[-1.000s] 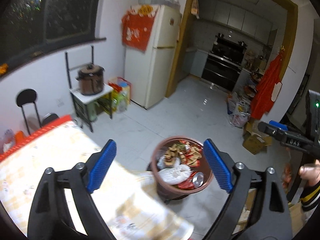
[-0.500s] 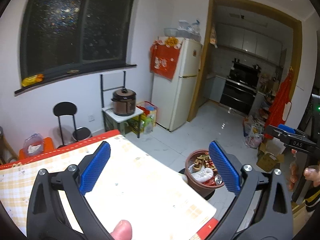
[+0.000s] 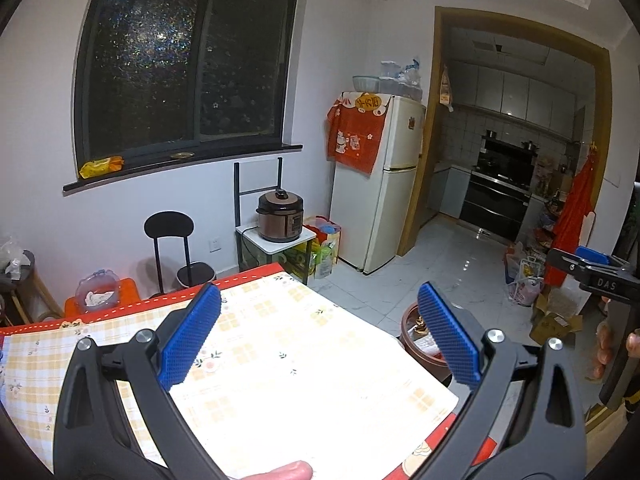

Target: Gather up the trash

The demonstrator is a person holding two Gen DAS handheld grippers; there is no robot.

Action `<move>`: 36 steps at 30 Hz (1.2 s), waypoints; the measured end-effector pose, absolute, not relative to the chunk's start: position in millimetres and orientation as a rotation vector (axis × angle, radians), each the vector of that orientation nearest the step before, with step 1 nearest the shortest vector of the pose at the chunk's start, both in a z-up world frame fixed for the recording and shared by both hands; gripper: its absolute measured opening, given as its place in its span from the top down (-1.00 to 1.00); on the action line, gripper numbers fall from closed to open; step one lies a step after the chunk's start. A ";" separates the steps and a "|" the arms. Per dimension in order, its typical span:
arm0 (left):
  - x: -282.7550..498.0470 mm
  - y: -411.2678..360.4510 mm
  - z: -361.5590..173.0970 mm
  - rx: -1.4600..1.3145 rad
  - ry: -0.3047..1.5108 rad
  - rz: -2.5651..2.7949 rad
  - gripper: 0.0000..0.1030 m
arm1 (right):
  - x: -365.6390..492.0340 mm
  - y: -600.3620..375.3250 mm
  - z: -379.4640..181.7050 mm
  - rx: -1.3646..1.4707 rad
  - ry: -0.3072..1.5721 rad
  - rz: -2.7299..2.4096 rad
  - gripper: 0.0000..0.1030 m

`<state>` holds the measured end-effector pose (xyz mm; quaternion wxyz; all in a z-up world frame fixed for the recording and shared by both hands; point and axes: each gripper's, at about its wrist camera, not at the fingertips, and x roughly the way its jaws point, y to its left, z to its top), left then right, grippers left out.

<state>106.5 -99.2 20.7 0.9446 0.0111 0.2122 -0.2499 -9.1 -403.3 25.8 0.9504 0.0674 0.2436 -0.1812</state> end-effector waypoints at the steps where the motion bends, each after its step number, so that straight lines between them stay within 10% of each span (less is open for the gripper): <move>1: 105.2 -99.1 20.8 0.025 0.431 -0.509 -0.89 | -10.6 -399.6 26.6 0.139 0.494 -0.371 -0.90; 36: 98.8 -99.5 22.8 0.067 0.439 -0.538 -0.89 | -19.8 -392.0 27.0 0.129 0.515 -0.415 -0.90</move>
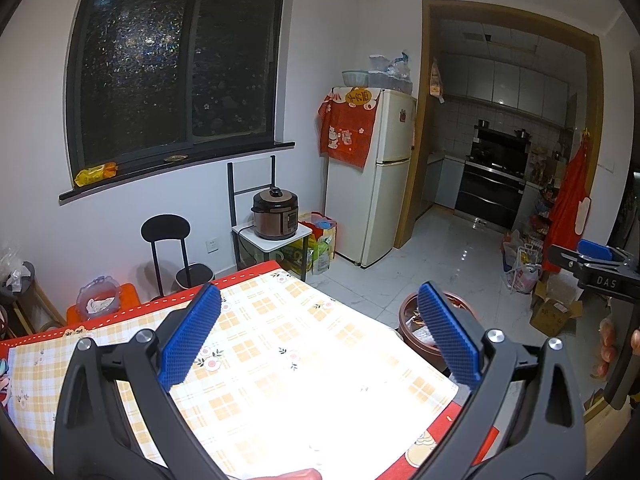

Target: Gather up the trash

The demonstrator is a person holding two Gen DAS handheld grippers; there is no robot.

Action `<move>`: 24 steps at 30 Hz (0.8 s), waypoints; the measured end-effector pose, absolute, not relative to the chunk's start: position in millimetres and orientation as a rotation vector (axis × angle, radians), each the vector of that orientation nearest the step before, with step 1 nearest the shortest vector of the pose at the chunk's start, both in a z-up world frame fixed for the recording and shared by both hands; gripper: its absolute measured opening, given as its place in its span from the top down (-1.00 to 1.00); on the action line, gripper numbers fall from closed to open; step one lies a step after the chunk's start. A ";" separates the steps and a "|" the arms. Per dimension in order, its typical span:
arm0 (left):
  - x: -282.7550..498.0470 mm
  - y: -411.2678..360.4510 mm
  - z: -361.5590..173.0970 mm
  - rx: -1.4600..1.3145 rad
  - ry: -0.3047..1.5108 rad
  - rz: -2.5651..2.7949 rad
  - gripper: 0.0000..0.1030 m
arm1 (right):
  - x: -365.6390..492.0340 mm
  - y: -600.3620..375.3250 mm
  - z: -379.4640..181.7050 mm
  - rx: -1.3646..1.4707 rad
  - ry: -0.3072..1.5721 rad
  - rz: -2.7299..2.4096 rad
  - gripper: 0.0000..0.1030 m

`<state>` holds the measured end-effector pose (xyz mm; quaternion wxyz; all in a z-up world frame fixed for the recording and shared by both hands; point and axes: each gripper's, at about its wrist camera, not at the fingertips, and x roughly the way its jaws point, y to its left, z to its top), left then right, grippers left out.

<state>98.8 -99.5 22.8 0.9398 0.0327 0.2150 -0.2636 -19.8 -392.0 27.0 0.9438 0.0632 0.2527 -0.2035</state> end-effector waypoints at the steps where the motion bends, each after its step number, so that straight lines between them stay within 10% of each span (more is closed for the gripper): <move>1: 99.0 -100.1 22.8 0.069 0.439 -0.537 -0.89 | -20.3 -392.0 26.8 0.128 0.515 -0.416 -0.90; 24: 102.7 -115.4 20.1 0.087 0.447 -0.526 -0.89 | -14.4 -399.5 20.9 0.112 0.545 -0.426 -0.90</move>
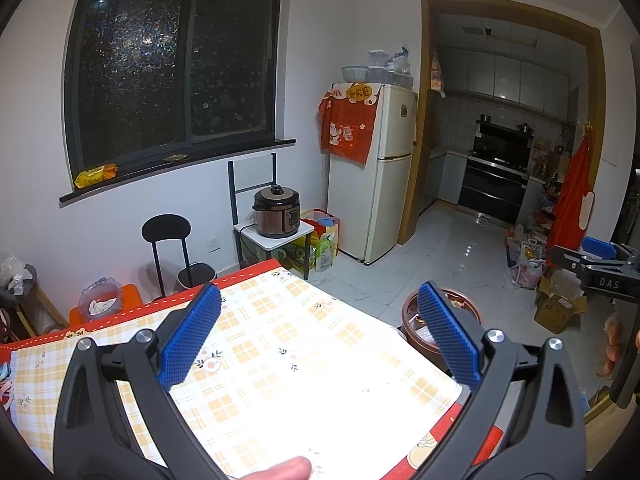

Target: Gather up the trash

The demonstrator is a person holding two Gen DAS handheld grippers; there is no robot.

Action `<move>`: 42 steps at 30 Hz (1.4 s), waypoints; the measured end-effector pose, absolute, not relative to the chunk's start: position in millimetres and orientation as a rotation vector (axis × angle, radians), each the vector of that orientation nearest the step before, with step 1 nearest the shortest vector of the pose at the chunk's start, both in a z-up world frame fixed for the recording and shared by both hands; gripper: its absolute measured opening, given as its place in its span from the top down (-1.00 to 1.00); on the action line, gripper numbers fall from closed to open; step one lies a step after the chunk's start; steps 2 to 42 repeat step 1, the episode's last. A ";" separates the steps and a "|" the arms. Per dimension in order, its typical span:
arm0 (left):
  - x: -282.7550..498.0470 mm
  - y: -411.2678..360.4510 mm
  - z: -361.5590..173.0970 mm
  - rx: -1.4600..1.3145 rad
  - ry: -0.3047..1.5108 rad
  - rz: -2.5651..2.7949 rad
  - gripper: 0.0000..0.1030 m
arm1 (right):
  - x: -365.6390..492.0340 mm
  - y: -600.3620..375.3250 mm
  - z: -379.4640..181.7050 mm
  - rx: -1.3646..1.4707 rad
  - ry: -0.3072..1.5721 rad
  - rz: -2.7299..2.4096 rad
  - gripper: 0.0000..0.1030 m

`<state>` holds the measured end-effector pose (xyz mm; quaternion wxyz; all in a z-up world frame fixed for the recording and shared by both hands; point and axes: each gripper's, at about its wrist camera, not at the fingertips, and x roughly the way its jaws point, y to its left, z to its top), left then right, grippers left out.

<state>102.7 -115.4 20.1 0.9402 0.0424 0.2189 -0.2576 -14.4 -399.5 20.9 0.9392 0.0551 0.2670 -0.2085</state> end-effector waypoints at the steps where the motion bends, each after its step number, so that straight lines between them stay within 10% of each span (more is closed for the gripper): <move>1: 102.8 -117.2 20.3 0.087 0.448 -0.525 -0.89 | -13.9 -399.6 20.4 0.112 0.547 -0.425 -0.90; 42: 102.8 -117.2 20.3 0.087 0.448 -0.525 -0.89 | -13.9 -399.6 20.4 0.112 0.547 -0.425 -0.90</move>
